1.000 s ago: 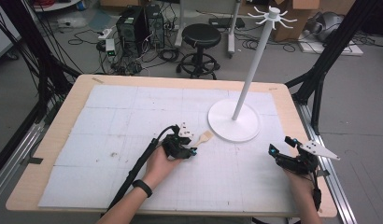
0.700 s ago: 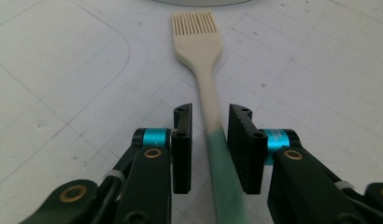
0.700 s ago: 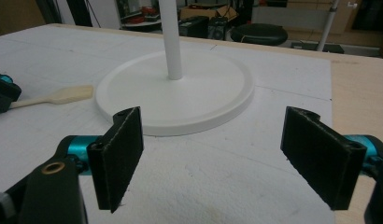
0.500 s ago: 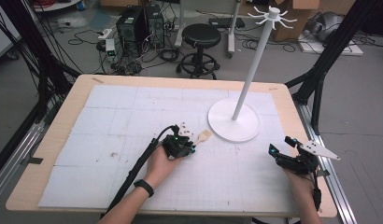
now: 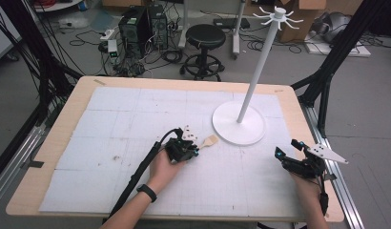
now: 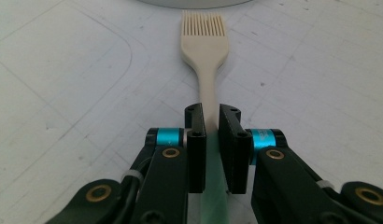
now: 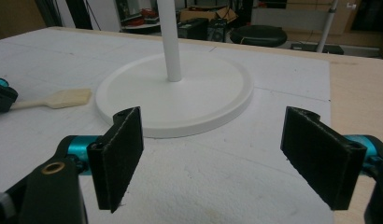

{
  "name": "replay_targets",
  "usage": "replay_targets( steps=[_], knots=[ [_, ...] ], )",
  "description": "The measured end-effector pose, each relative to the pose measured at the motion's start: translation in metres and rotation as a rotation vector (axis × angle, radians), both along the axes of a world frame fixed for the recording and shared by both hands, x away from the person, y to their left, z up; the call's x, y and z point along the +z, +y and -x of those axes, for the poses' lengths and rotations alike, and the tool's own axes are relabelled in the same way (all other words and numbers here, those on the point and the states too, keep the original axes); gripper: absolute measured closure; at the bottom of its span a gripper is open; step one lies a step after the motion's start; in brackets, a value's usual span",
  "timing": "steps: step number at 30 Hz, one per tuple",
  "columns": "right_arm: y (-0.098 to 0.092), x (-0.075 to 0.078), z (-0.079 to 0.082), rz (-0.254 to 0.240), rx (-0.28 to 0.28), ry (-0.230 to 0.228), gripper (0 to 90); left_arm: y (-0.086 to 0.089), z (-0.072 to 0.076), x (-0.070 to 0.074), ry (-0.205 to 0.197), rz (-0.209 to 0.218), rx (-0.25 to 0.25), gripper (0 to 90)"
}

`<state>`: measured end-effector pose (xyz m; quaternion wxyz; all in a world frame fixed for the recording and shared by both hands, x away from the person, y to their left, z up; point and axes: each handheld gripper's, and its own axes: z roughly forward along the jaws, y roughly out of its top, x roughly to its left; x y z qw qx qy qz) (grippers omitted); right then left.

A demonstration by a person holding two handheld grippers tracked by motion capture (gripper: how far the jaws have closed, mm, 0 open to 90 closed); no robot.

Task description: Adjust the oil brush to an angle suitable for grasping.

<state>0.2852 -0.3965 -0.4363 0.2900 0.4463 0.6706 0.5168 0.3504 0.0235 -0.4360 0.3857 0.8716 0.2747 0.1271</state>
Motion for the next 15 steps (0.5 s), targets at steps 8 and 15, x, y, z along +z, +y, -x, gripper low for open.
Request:
replay_targets(
  steps=[8, 15],
  knots=[
    [0.000, 0.000, 0.000, -0.003, -0.004, -0.005, 20.6, 0.007, 0.006, 0.017, -0.015, 0.094, -0.063, 81.8],
    [-0.002, 0.001, 0.001, -0.012, -0.018, -0.014, 21.2, -0.003, 0.014, 0.019, -0.010, 0.133, -0.170, 81.9]
  ],
)
